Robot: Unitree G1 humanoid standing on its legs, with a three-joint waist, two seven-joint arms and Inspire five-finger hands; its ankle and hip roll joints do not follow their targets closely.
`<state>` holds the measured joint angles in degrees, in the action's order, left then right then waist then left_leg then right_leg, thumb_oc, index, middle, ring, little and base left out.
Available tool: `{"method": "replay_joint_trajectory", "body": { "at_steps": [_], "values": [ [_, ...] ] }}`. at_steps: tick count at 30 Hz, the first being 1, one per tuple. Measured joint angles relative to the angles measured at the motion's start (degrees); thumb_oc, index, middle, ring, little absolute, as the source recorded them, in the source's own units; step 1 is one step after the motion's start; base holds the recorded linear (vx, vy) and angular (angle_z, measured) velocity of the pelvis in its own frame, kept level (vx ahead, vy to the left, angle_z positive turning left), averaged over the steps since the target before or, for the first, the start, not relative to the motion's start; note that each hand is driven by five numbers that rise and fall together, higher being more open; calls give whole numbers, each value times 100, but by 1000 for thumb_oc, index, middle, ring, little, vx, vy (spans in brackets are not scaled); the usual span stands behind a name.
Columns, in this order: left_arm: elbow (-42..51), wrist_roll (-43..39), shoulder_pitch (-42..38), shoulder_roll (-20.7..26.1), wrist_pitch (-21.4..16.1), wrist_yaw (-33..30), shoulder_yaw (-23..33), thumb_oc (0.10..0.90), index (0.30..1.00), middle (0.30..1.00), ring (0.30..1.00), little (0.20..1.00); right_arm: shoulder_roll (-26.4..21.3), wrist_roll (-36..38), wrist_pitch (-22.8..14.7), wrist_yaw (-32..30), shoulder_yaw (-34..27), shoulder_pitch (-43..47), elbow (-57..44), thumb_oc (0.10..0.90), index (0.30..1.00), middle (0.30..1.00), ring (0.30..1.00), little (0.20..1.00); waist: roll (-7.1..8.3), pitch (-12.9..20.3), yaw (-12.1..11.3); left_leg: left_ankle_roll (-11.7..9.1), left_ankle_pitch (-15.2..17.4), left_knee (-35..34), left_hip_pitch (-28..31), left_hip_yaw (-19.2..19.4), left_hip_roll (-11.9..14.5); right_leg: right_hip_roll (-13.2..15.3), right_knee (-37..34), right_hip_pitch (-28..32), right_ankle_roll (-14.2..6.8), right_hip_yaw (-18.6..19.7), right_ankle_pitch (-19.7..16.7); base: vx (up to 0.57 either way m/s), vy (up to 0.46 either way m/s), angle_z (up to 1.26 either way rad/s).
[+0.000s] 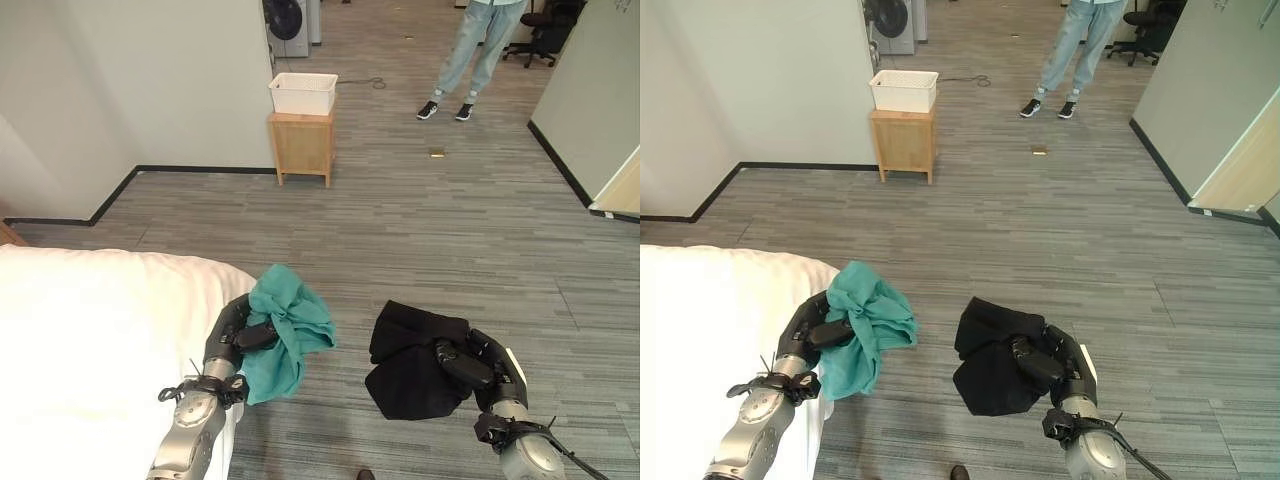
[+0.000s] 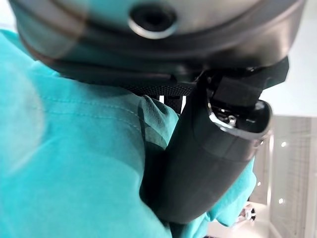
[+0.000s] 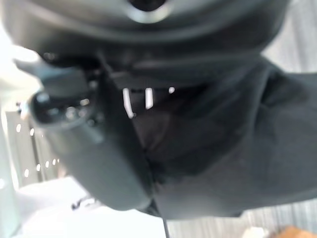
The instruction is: Pick up bed clothes into laundry basket.
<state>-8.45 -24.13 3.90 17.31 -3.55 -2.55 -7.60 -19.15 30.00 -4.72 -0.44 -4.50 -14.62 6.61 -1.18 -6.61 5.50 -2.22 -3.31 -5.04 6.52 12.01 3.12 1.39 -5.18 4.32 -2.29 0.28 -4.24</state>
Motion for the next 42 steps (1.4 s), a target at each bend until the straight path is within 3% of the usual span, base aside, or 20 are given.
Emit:
{"method": "replay_joint_trajectory", "body": {
  "at_steps": [4,10,16,22,24,26,27,28,29,30,32,34,35,36,37,38,39,40,41,42],
  "values": [
    [103,-2,-46,10,-13,-104,268,400,300,300,300,300,-108,30,-42,-185,-288,139,-95,400,300,300,300,300,34,-20,-3,0,0,0,-6,-13,10,-8,-1,2,0,-12,2,-2,3,-1],
    [748,-2,-208,292,-121,-551,1155,400,300,300,300,300,-513,33,-109,-245,-342,513,-909,400,300,300,300,300,40,-25,-88,-12,-24,0,-95,-175,34,-15,-3,-15,-4,-156,7,6,-2,13],
    [869,142,-255,284,-402,-597,1156,400,300,300,300,300,-431,35,-241,-44,410,1071,-1211,400,300,300,300,300,43,-26,-301,-11,-24,1,-88,-207,-1,-16,-5,-16,-23,-154,23,21,14,2],
    [641,173,617,218,-348,-516,1234,400,300,300,300,300,-99,-74,-172,101,385,380,-1123,400,300,300,300,300,71,-107,-338,62,43,0,-118,-40,-61,43,96,-179,-71,-5,54,40,57,-14],
    [557,167,769,172,-330,-543,1370,400,300,300,300,300,-49,-111,-150,124,196,237,-1121,400,300,300,300,300,33,-248,-326,108,70,3,-132,108,-36,22,491,-410,-165,23,115,26,62,-44],
    [424,168,729,173,-286,-547,1469,400,300,300,300,300,-33,-250,-112,143,-174,125,-1122,400,300,300,300,300,-58,-622,-229,187,83,3,-131,284,55,-13,2451,-1526,-624,43,386,66,13,-47],
    [421,169,717,205,-283,-550,1480,400,300,300,300,300,-28,-275,-87,130,-306,33,-1117,400,300,300,300,300,-14,-757,-108,313,120,4,-98,321,8,78,3373,-2041,-956,88,439,300,-96,-32],
    [412,173,684,236,-247,-551,1454,400,300,300,300,300,72,-320,-86,56,-402,11,-1035,400,300,300,300,300,67,-816,127,376,169,6,-43,459,-144,332,3981,-2514,-1091,153,454,278,-99,-41],
    [410,171,620,238,-245,-555,1440,400,300,300,300,300,119,-339,-94,10,-402,71,-1035,400,300,300,300,300,86,-825,147,311,244,2,-26,641,-200,538,3740,-2685,-961,12,612,357,-175,-63],
    [405,171,490,239,-245,-550,1423,400,300,300,300,300,178,-349,-96,-4,-398,151,-1035,400,300,300,300,300,122,-811,142,309,275,-21,-51,747,-282,711,2895,-2669,-839,-114,657,242,-141,-61],
    [387,166,138,205,-250,-513,1415,400,300,300,300,300,182,-381,-99,-9,-358,141,-1004,400,300,300,300,300,108,-823,317,234,353,-14,-13,741,-331,907,1962,-2680,-757,36,576,344,-232,-21],
    [305,160,-426,212,-281,-555,1361,400,300,300,300,300,180,-432,-99,-53,-336,108,-921,400,300,300,300,300,148,-798,404,91,444,4,45,637,-302,917,756,-2452,-646,329,423,449,-415,13],
    [197,162,-638,200,-313,-563,1308,400,300,300,300,300,172,-447,-98,-56,-333,129,-851,400,300,300,300,300,169,-779,468,-110,527,8,181,614,-188,883,681,-2312,-508,307,290,454,-485,17],
    [169,161,-579,83,-312,-563,1243,400,300,300,300,300,139,-450,-69,-87,-332,115,-683,400,300,300,300,300,78,-697,474,-395,658,36,531,629,125,588,1079,-2167,-357,163,32,428,-549,17],
    [191,160,-413,-36,-318,-522,1153,400,300,300,300,300,101,-451,-47,-122,-324,14,-662,400,300,300,300,300,-16,-628,481,-604,822,683,667,514,616,176,1559,-1967,-270,-7,-16,426,-632,3],
    [163,112,-339,-84,-317,-452,1121,400,300,300,300,300,81,-423,-120,-86,-343,82,-548,400,300,300,300,300,138,-606,406,-670,736,2286,60,-1,967,-49,1877,-1776,249,-9,253,388,-622,16],
    [204,-4,-257,-258,-322,-445,1075,400,300,300,300,300,39,-388,-124,-95,-529,81,-479,400,300,300,300,300,344,-477,275,-526,-381,4702,-1255,-839,1172,-160,2070,-1663,635,-37,525,393,-530,4],
    [290,-66,-146,-349,-334,-426,1067,400,300,300,300,300,-40,-256,-149,-111,-759,138,-494,400,300,300,300,300,358,-464,144,-382,-1011,6430,-2317,-936,1290,-343,2013,-1424,771,-141,627,470,-420,23],
    [308,-66,-86,-266,-335,-388,1066,400,300,300,300,300,-63,-160,-199,-144,-895,158,-499,400,300,300,300,300,611,-556,56,-119,-657,6905,-3023,-757,988,-360,1803,-991,895,-163,737,537,-315,13],
    [438,-101,94,-219,-355,-385,1079,400,300,300,300,300,-112,-157,-198,-187,-1060,171,-502,400,300,300,300,300,860,-629,-173,197,-307,6638,-3693,-397,521,-403,1419,-500,671,-168,952,574,-136,12]
  ]
}}
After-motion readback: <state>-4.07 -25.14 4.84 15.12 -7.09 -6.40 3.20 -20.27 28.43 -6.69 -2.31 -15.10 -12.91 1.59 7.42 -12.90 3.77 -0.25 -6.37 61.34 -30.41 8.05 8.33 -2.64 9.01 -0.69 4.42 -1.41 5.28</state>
